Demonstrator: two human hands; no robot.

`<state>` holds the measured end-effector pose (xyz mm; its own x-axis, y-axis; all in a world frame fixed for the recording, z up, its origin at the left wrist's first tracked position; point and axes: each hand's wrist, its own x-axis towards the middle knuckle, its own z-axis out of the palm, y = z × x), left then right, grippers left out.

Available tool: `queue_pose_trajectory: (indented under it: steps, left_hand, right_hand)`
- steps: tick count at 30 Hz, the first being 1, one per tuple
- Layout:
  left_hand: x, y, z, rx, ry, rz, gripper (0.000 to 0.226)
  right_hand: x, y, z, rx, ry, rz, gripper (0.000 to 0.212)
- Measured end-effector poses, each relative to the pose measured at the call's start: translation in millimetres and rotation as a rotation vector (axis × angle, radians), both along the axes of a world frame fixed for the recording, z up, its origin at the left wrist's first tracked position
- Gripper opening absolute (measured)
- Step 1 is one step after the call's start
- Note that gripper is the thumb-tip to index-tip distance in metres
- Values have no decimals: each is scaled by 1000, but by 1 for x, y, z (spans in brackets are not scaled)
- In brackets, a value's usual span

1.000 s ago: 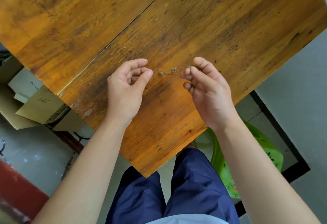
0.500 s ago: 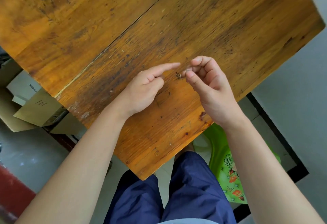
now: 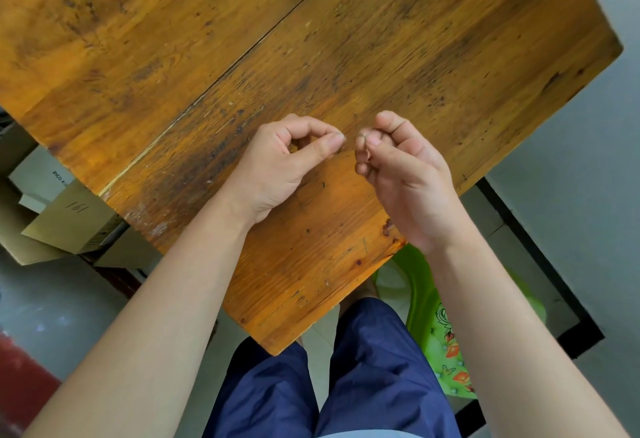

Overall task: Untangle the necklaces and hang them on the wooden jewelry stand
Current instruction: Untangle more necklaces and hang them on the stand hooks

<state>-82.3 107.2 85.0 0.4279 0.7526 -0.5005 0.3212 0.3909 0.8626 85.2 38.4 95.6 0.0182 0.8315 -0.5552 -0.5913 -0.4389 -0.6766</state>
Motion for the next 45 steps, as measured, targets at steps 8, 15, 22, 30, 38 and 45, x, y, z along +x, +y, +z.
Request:
queue_pose_trajectory:
  steps: [8, 15, 22, 30, 38, 45]
  left_hand:
    - [1, 0, 8, -95, 14, -91, 14]
    - [-6, 1, 14, -128, 19, -203, 16]
    - [1, -5, 17, -254, -168, -55, 20]
    - [-5, -5, 11, -238, 48, 63, 29]
    - [1, -2, 14, -177, 47, 114, 24]
    - [-7, -1, 7, -434, -122, 231, 18]
  right_hand:
    - [2, 3, -1, -99, -149, 99, 21]
    - [15, 2, 3, 26, -802, 351, 32]
    - [-2, 8, -3, -121, -976, 236, 14]
    - [0, 2, -5, -163, -859, 169, 21]
    - [8, 5, -3, -191, -598, 231, 12]
    - [10, 13, -10, -251, -263, 208, 9]
